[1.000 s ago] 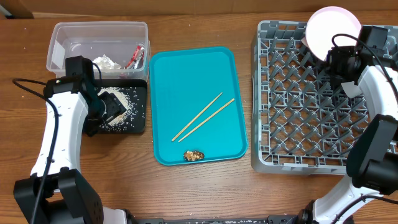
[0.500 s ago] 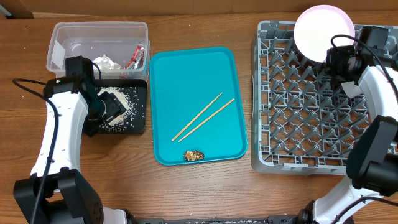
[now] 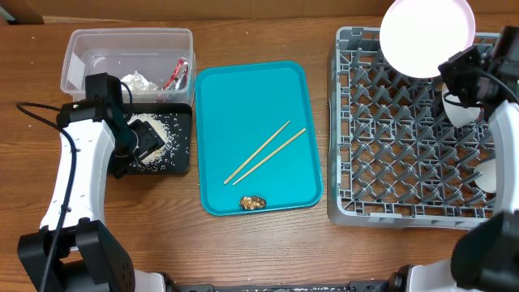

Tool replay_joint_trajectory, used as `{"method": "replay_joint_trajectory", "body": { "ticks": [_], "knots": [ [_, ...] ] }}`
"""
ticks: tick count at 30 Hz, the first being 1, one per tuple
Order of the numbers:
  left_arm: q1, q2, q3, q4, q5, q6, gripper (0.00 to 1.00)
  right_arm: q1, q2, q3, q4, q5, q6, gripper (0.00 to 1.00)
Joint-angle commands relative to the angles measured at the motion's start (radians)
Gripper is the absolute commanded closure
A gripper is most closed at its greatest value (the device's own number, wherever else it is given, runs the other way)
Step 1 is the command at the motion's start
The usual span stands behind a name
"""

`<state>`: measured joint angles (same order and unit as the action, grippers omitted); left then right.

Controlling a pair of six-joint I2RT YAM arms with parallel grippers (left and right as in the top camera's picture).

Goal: Sort waste into correct bins and load items into the dishwasher

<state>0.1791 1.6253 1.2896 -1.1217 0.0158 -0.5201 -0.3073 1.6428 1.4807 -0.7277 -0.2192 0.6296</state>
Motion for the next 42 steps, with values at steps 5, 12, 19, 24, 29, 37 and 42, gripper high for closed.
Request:
{"method": "replay_joint_trajectory", "body": {
  "ticks": [5,12,19,24,29,37,42],
  "knots": [
    [0.003,-0.024,0.02,0.004,0.003,0.013,0.23,0.005,-0.119,0.013,-0.125,0.253,-0.229,0.96],
    [0.003,-0.024,0.02,0.005,0.003,0.012,0.23,0.099,-0.13,0.013,-0.206,0.723,-0.298,0.96],
    [0.003,-0.024,0.02,0.008,0.003,0.012,0.23,0.303,-0.128,0.013,-0.201,1.188,-0.297,0.96],
    [0.003,-0.024,0.02,0.007,0.003,0.016,0.23,0.354,-0.115,0.013,-0.204,1.205,-0.292,0.96],
    [0.003,-0.024,0.02,0.007,0.003,0.02,0.23,0.365,-0.084,0.013,-0.245,1.201,-0.245,0.96],
    [0.003,-0.024,0.02,0.007,0.003,0.019,0.23,0.38,-0.041,0.013,-0.267,1.067,-0.209,0.96],
    [0.003,-0.024,0.02,0.008,0.003,0.019,0.23,0.38,0.003,0.013,-0.29,1.028,-0.186,0.96]
  ]
}}
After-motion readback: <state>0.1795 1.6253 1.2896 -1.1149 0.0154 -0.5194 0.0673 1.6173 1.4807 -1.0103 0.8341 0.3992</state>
